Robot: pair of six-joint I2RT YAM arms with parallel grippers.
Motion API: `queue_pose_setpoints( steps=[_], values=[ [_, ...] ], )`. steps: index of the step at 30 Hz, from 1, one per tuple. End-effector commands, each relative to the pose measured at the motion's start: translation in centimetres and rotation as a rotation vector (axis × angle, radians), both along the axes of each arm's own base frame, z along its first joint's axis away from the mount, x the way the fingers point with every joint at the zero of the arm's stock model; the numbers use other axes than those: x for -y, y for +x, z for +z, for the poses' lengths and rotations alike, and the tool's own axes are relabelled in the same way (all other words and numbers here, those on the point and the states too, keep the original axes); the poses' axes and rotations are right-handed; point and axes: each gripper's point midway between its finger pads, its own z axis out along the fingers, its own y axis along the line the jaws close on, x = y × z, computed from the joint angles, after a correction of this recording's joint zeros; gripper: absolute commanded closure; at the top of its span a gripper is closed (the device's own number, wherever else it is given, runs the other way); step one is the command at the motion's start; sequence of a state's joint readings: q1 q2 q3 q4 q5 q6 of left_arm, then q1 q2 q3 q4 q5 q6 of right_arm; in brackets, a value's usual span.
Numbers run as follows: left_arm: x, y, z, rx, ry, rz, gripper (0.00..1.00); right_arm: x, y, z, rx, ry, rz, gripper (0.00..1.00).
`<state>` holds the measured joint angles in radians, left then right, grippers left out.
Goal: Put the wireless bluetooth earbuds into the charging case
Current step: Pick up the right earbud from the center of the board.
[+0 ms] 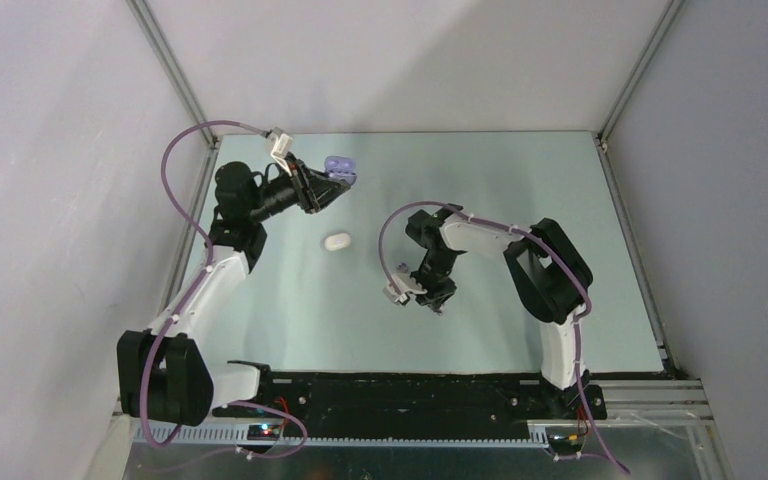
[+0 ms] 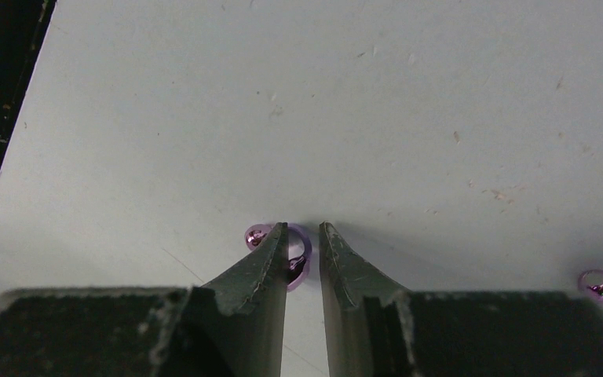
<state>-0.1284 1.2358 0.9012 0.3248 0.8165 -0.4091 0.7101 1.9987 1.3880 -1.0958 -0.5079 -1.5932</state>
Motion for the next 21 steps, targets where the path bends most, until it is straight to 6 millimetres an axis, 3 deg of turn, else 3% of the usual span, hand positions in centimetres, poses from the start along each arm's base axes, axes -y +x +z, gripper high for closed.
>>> queue_pose_setpoints(
  steps=[1, 9, 14, 16, 21],
  values=[
    [-0.4, -0.2, 2.1, 0.084, 0.010, 0.013, 1.00, 1.6, 1.0, 0.2, 0.066, -0.015, 0.006, 0.76],
    [-0.4, -0.2, 2.2, 0.088, 0.013, 0.006, 1.00, 3.2, 1.2, -1.2, 0.173, 0.022, -0.010, 0.83],
    [-0.3, -0.1, 2.2, 0.089, 0.011, 0.002, 1.00, 3.5, 1.4, -1.1, 0.192, 0.018, -0.052, 1.00],
    [-0.4, 0.0, 2.2, 0.088, 0.011, 0.003, 1.00, 2.2, 2.2, 0.6, 0.195, 0.082, -0.131, 1.00],
    [-0.2, 0.2, 1.7, 0.080, -0.005, -0.006, 1.00, -2.3, 5.0, 9.8, 0.183, 0.347, -0.431, 1.00]
  ],
)
